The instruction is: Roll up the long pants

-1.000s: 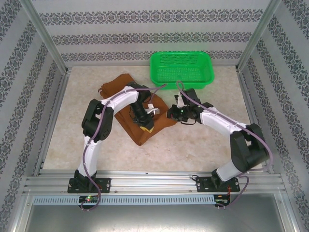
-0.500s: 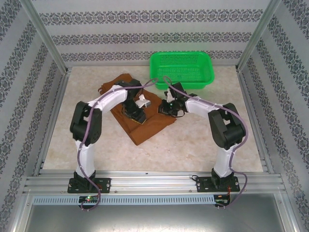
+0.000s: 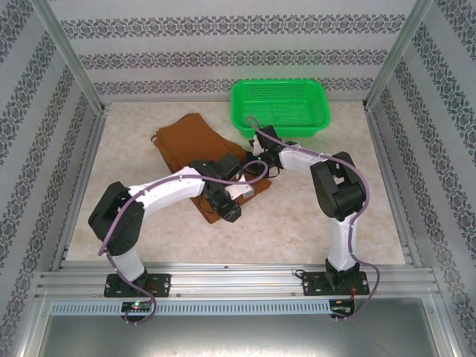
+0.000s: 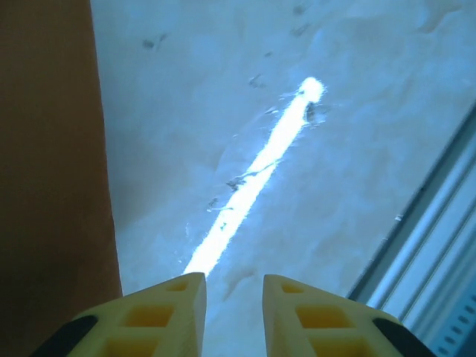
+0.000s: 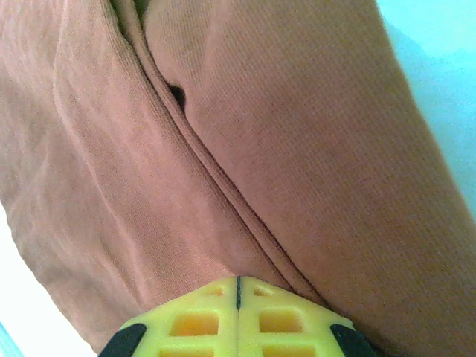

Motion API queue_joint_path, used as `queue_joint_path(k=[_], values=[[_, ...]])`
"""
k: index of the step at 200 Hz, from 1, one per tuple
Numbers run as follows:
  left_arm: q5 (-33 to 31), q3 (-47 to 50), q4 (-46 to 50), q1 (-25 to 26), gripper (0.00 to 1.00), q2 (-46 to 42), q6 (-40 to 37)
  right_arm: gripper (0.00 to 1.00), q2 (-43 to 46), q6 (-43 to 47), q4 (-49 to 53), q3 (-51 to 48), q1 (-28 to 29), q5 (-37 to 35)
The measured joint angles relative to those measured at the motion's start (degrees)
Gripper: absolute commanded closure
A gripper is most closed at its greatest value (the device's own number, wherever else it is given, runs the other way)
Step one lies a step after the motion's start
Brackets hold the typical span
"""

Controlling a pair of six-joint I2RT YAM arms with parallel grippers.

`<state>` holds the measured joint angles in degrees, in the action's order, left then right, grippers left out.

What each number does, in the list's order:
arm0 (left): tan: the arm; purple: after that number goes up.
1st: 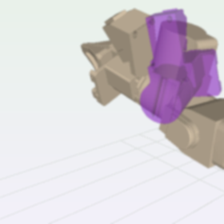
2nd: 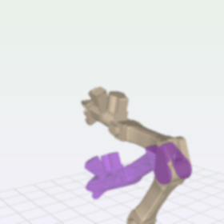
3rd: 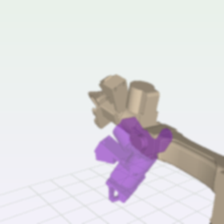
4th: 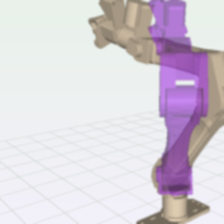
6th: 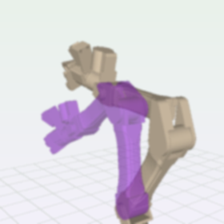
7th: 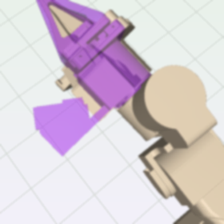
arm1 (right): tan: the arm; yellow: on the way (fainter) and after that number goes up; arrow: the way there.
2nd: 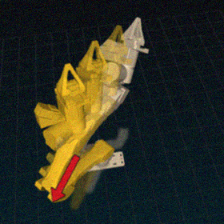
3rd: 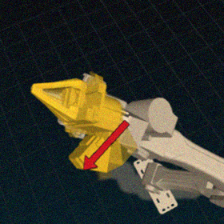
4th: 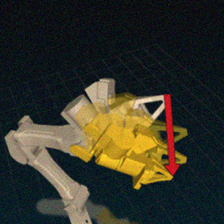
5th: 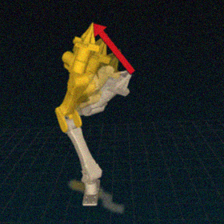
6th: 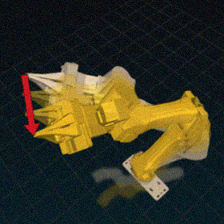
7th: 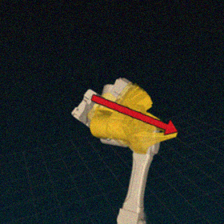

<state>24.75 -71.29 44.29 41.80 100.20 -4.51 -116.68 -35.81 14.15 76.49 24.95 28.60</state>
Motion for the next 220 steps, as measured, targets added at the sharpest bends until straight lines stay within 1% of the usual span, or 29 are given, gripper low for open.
queue_joint_path(k=[37,68,87,94,96,100,102,129,146,161,194,220], values=[[-1.29,1.92,-6.69,-3.52,0.80,6.49,5.14,1.00,0.02,0.02,-1.79,-1.95,-0.13,0.26],[0.15,4.04,-10.03,-4.15,0.81,6.62,7.87,1.00,0.22,0.04,-3.30,-3.52,-0.74,0.68],[0.39,4.44,-10.45,-3.96,0.79,5.97,8.68,1.00,1.09,0.02,-3.91,-4.81,-1.03,0.70],[-0.79,4.63,-10.45,-3.45,0.81,5.16,8.68,1.00,1.64,0.02,-4.13,-5.51,-1.20,0.63],[-1.18,4.66,-10.40,-3.28,0.85,4.94,8.70,1.00,1.88,0.02,-4.17,-5.75,-1.29,0.61],[-2.27,4.76,-10.34,-2.82,0.97,4.35,8.68,1.00,2.25,0.00,-4.15,-6.14,-1.46,0.61],[-3.02,4.79,-10.21,-2.51,1.00,4.00,8.79,1.00,2.47,0.02,-4.11,-6.34,-1.55,0.61],[-12.70,3.89,-8.87,0.85,1.00,0.96,9.14,1.00,4.52,0.22,-2.38,-6.88,-2.99,0.04],[-17.33,3.50,-9.03,1.27,1.00,0.76,10.03,1.00,5.16,0.22,-1.95,-6.88,-3.39,-0.26],[-19.34,4.17,-10.01,1.22,1.00,0.44,11.80,1.00,5.20,0.22,-1.86,-6.88,-3.52,-0.33],[-21.33,5.62,-11.30,1.22,1.00,-1.79,16.02,1.00,5.20,0.48,-1.42,-6.88,-3.54,-0.48],[-26.21,3.76,-10.21,1.22,1.00,-1.79,16.83,1.00,5.20,1.07,-1.07,-6.88,-3.58,-0.52]])
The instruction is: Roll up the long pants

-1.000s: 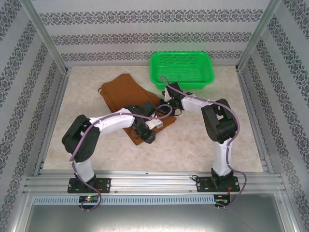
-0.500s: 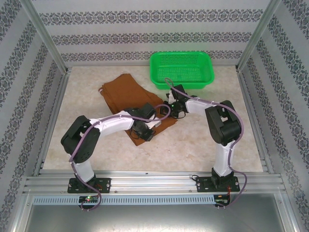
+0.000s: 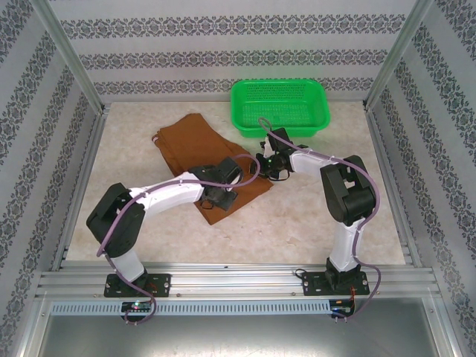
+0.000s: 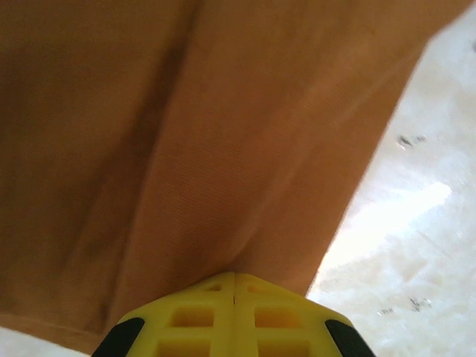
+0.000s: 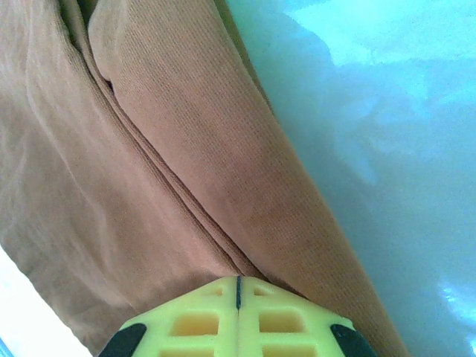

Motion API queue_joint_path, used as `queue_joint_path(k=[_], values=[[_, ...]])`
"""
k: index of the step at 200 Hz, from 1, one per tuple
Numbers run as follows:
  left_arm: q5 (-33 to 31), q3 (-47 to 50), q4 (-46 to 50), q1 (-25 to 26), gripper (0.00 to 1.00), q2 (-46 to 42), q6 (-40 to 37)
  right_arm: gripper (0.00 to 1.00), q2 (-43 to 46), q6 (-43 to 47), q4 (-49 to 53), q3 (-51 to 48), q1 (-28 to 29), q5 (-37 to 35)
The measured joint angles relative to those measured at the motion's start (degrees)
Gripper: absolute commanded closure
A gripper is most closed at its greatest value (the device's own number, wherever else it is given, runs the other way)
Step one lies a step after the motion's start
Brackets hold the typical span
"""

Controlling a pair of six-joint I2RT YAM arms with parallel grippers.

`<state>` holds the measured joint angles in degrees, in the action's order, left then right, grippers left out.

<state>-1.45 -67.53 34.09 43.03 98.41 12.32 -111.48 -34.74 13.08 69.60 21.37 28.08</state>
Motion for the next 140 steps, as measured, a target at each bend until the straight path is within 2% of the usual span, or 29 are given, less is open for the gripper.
queue_joint_path(k=[31,68,110,140], values=[[-3.39,-2.19,1.49,-1.03,1.00,3.45,0.17,1.00,0.02,0.20,0.00,0.00,0.00,0.00],[-4.33,-2.71,0.81,-2.73,1.00,9.73,0.37,1.00,0.50,0.33,0.37,-0.28,0.00,-0.85],[-3.43,-2.84,-1.16,-4.15,1.00,10.29,0.70,1.00,9.11,1.73,2.58,-3.13,0.57,-4.15],[-2.67,-2.19,-2.27,-4.48,1.00,9.94,0.96,1.00,14.03,2.27,3.10,-3.65,3.26,-4.68]])
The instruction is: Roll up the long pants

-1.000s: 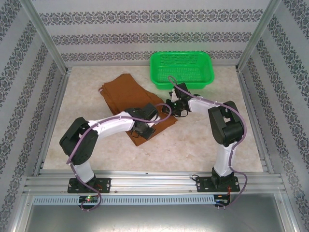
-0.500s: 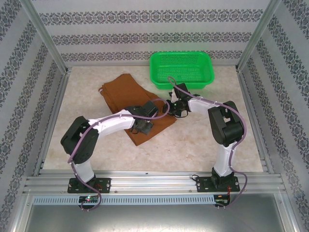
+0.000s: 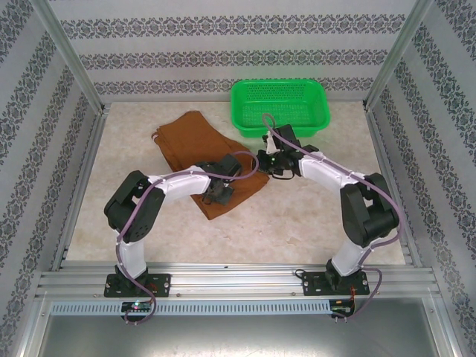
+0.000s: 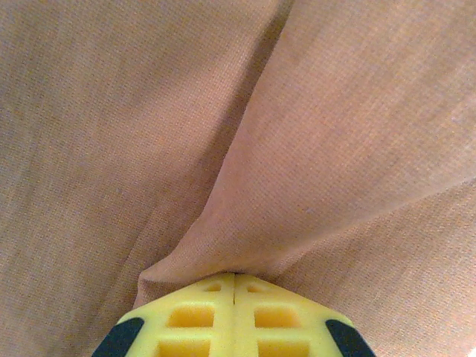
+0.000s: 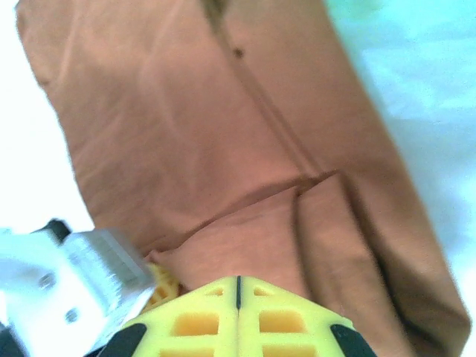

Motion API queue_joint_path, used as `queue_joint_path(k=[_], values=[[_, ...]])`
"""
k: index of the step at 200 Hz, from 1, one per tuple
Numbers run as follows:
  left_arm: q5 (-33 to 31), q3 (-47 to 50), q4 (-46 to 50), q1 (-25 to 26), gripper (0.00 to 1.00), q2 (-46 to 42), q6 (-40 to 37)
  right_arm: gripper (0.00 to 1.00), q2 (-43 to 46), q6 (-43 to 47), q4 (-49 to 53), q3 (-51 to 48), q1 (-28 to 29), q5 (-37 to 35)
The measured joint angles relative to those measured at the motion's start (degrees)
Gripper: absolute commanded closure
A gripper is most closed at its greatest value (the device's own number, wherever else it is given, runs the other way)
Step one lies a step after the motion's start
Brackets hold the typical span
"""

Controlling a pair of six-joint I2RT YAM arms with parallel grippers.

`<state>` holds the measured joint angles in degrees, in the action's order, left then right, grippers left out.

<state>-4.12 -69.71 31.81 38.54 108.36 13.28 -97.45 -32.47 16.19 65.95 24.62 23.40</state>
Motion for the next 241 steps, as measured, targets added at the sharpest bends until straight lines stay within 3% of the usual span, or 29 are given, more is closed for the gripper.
queue_joint_path(k=[30,81,104,122,130,147,200,241], values=[[0.24,1.40,-1.51,-0.04,1.00,-0.83,0.33,1.00,-0.70,0.33,0.63,-1.14,2.60,0.09],[0.24,7.19,-7.54,0.37,1.00,-4.76,0.24,1.00,-11.19,-0.59,-1.64,-1.75,2.27,1.51],[-2.32,10.82,-8.87,2.91,0.71,-7.89,-1.40,1.00,-11.45,-1.07,-2.32,-1.73,2.10,2.60],[-5.92,12.17,-8.04,6.97,0.32,-9.77,-3.54,1.00,-11.47,-1.53,-2.38,-1.73,1.77,2.99],[-7.23,12.46,-7.65,8.92,0.23,-10.40,-4.22,1.00,-11.47,-1.70,-2.45,-1.73,1.73,3.23],[-8.98,12.85,-7.02,11.80,0.17,-11.23,-5.46,1.00,-11.56,-2.01,-2.82,-1.86,1.38,3.65],[-13.31,10.43,-3.87,13.14,0.13,-7.54,-8.76,1.00,-11.56,-2.32,-4.94,-3.13,0.90,5.42],[-12.55,5.14,0.74,12.59,0.21,-3.34,-11.02,1.00,-11.54,-2.34,-5.86,-3.61,0.22,6.51]])
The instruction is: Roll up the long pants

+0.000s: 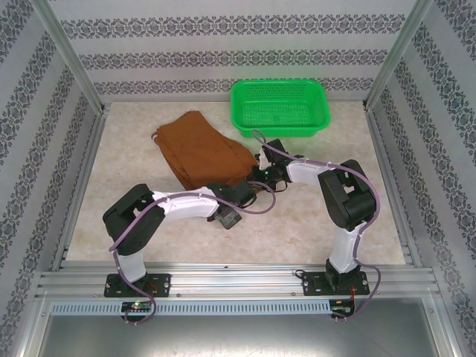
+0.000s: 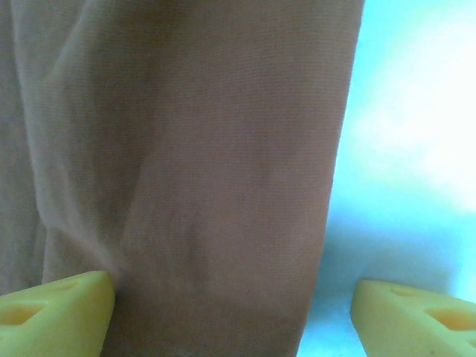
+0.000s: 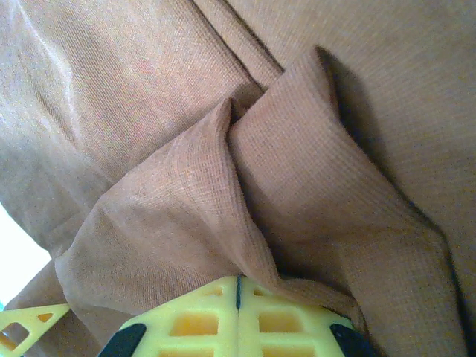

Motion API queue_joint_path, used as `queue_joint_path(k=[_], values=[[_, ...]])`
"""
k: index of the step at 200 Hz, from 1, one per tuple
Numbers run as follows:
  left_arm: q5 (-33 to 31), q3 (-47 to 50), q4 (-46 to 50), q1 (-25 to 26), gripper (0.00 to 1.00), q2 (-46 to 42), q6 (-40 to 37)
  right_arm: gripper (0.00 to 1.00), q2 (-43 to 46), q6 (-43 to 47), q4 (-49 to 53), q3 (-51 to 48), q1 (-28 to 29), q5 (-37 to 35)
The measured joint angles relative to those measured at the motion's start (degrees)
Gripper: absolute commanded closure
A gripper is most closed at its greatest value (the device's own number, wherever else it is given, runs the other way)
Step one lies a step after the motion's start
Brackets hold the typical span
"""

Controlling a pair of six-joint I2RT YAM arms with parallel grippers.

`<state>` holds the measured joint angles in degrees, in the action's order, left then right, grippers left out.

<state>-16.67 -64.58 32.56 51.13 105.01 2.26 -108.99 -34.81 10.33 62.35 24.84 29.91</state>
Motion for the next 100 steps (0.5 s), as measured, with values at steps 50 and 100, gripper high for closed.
queue_joint_path(k=[50,100], values=[[7.21,-5.68,6.14,-3.08,0.29,3.61,-0.46,1.00,0.00,0.00,-0.09,0.00,0.00,0.22],[7.04,-10.36,11.54,-3.80,0.24,6.64,0.48,1.00,0.00,-0.79,-0.26,0.00,0.00,0.24]])
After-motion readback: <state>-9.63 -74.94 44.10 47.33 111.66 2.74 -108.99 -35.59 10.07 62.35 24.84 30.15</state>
